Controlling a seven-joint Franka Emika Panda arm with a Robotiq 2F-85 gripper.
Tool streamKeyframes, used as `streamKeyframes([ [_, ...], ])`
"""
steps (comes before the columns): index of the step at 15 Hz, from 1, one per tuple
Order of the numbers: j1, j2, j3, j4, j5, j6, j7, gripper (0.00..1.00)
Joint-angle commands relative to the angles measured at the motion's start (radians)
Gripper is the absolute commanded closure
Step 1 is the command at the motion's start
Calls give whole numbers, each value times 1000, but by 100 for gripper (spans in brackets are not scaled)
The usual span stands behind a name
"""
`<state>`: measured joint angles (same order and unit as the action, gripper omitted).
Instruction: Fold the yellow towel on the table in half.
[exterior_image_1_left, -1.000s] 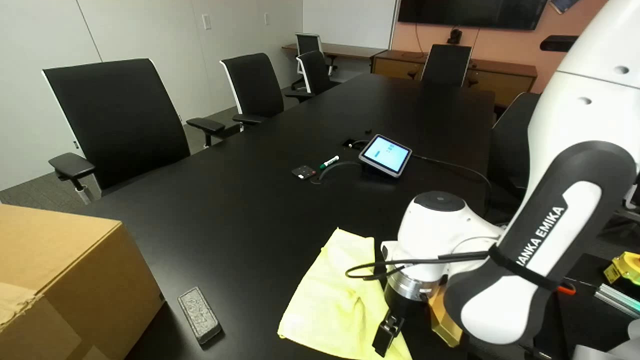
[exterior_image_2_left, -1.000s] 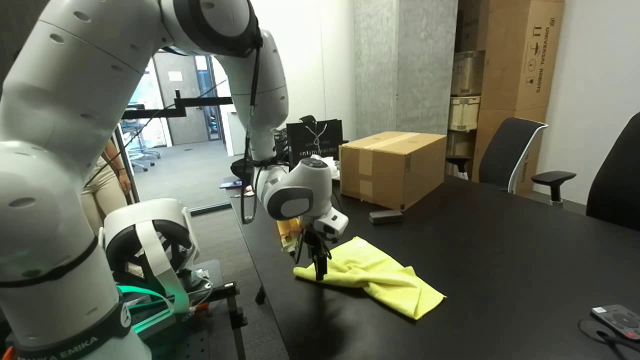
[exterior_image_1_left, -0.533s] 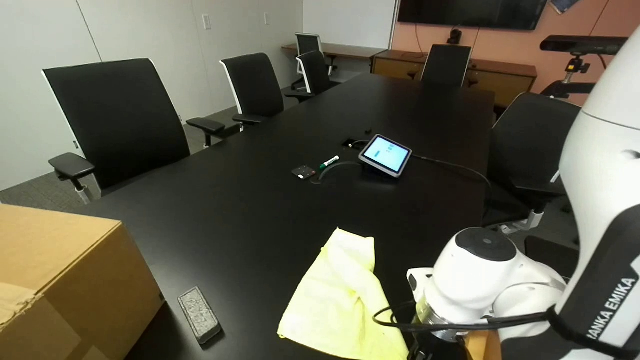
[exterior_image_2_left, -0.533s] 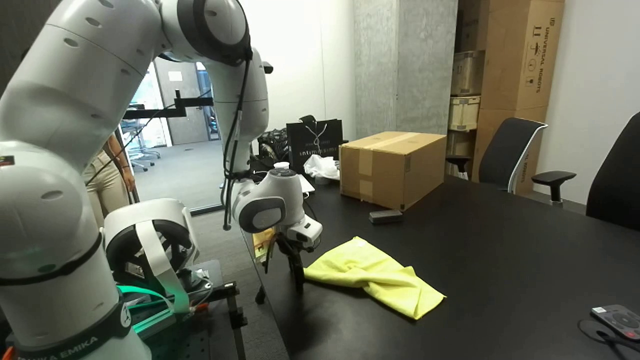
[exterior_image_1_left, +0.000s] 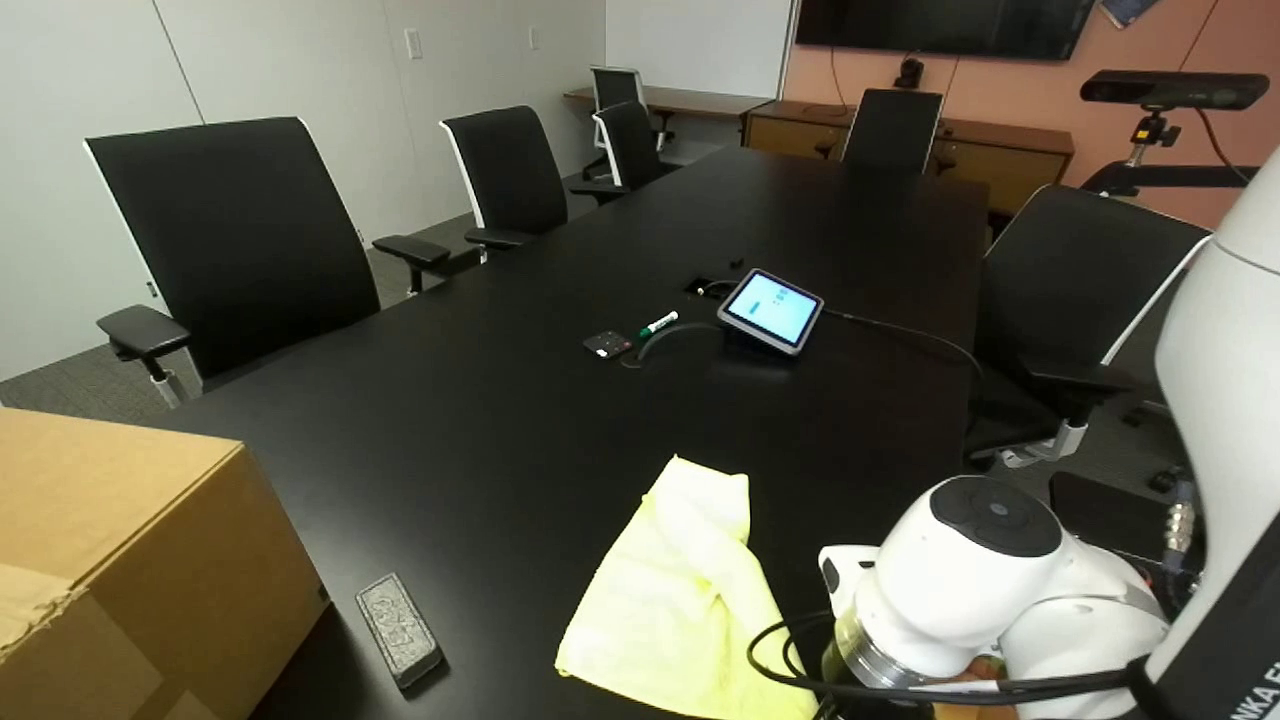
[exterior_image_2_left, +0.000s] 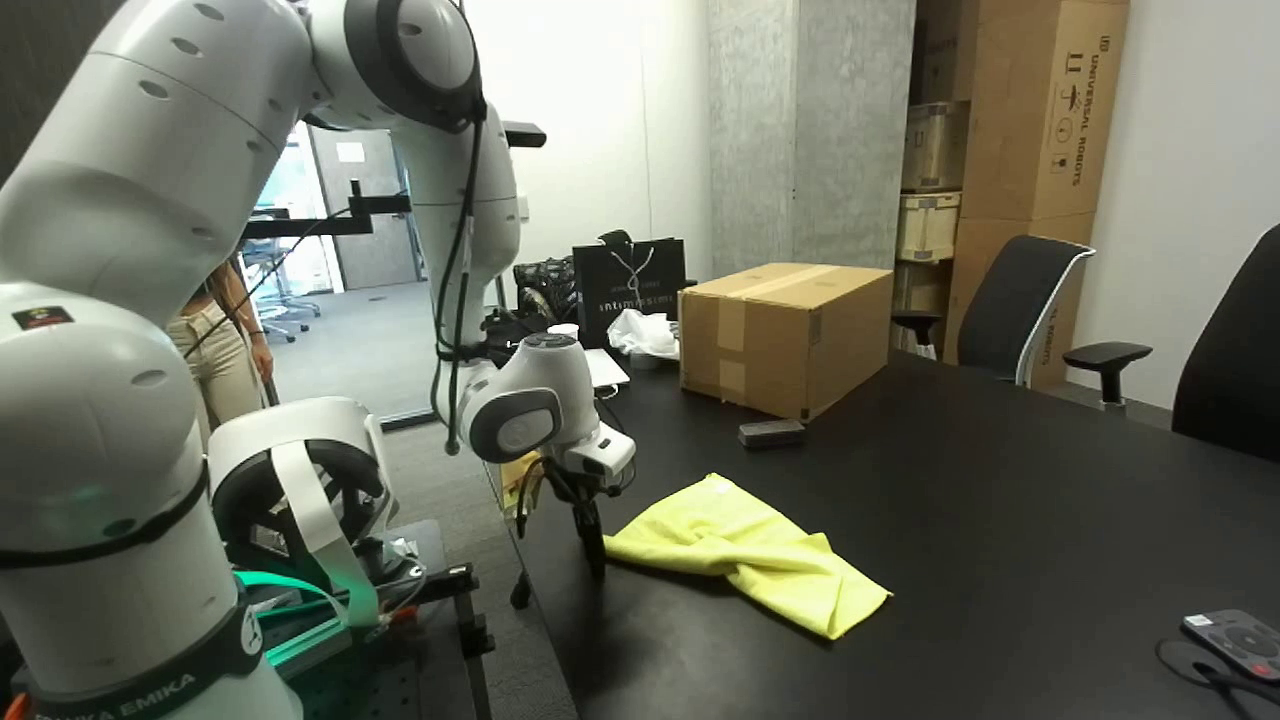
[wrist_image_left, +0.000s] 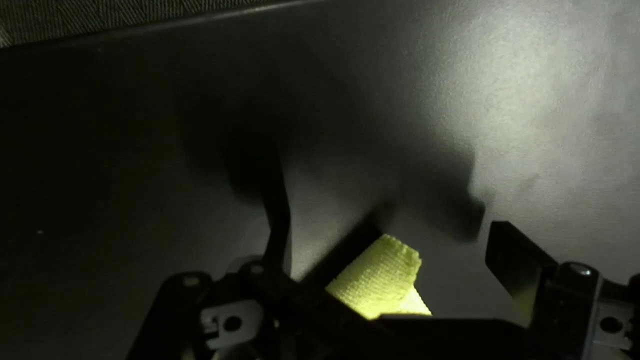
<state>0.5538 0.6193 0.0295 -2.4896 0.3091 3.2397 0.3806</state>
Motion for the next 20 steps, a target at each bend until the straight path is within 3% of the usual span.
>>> streamKeyframes([
  [1, 52, -8, -56, 7, 20, 20, 18, 0],
  [8, 97, 7, -135, 29, 30, 6, 20, 0],
  [20, 130, 10, -177, 25, 37, -8, 24, 3],
])
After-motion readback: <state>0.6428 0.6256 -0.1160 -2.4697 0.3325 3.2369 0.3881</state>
